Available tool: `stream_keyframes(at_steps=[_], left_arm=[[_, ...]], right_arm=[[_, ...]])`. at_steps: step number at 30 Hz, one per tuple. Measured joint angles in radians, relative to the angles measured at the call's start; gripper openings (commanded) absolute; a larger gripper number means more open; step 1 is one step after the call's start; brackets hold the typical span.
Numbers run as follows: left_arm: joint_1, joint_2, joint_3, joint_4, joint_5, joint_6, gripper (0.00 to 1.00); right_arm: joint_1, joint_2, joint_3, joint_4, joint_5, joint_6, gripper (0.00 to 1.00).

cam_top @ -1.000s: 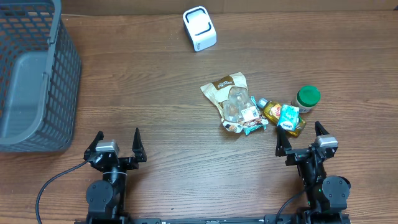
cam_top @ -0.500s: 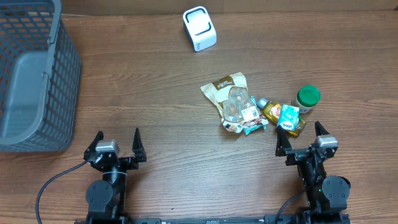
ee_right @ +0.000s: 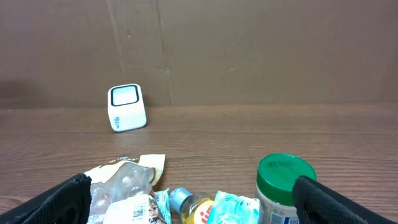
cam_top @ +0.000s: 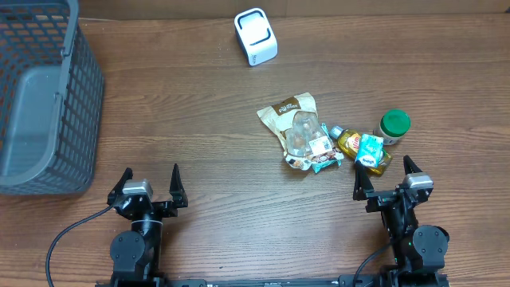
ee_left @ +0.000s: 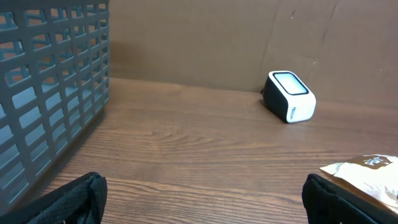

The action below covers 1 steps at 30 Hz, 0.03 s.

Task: Scan the item barcode

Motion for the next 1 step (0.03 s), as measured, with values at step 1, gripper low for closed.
stream_keyframes(at_steps=[1], left_arm=[[0.000,0.000,0.000,0.000,0.000,0.000,1.00]], right_arm=[[0.000,0.000,0.000,-0.001,0.000,0.000,1.00]])
